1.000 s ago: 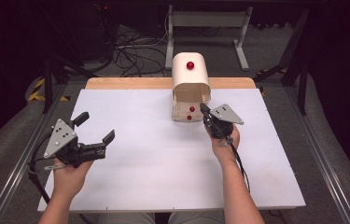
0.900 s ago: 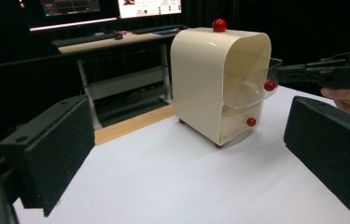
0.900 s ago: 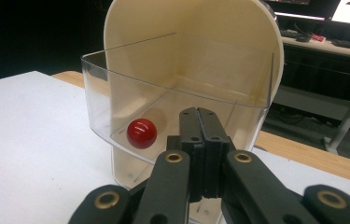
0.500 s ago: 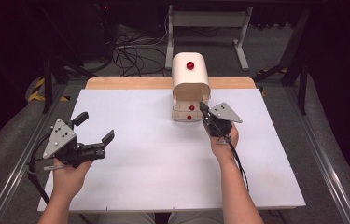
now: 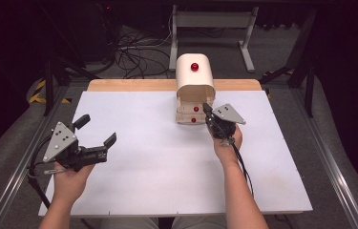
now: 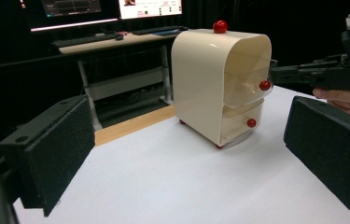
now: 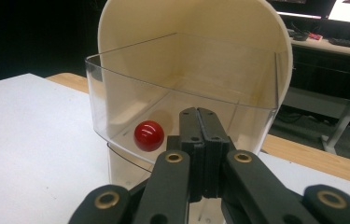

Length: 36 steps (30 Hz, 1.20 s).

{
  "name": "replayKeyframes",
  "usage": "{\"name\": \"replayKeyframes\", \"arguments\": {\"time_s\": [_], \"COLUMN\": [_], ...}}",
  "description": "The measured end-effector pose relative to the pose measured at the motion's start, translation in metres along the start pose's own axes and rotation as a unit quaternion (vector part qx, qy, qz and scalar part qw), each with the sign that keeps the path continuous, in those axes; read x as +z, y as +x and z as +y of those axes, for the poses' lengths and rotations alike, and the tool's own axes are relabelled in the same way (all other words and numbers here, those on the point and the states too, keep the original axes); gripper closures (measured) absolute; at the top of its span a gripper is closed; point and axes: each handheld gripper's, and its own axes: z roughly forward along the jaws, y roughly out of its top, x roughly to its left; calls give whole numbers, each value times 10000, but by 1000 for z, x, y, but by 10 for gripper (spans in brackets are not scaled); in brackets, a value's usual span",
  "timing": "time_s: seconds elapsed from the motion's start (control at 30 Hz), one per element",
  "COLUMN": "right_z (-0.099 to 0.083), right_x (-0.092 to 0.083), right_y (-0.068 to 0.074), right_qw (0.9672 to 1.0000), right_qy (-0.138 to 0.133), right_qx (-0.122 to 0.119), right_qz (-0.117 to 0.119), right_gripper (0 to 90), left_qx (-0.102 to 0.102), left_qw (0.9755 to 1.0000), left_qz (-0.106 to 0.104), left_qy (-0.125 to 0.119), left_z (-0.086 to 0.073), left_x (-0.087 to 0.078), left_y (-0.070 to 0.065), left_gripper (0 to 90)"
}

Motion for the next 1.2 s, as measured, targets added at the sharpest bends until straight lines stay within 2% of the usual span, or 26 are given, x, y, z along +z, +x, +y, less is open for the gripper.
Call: {"name": "replayKeyframes", "arguments": {"time_s": [0.87, 1.2], "right_z": [2, 2], "right_x": [10, 14], "right_y": [0, 1], "right_qw": [9999, 9999], "right_qy": [73, 101], "right_qx": [82, 47], "right_qz": [-9, -12], "right_gripper": [900, 900], "left_qx": [-1, 4], "left_qw": [10000, 10000], "left_qz": [12, 13], "left_qy": [28, 27], "left_z": [0, -1], "left_x": [-1, 0], "left_y": [1, 1], "left_gripper": [26, 26]}}
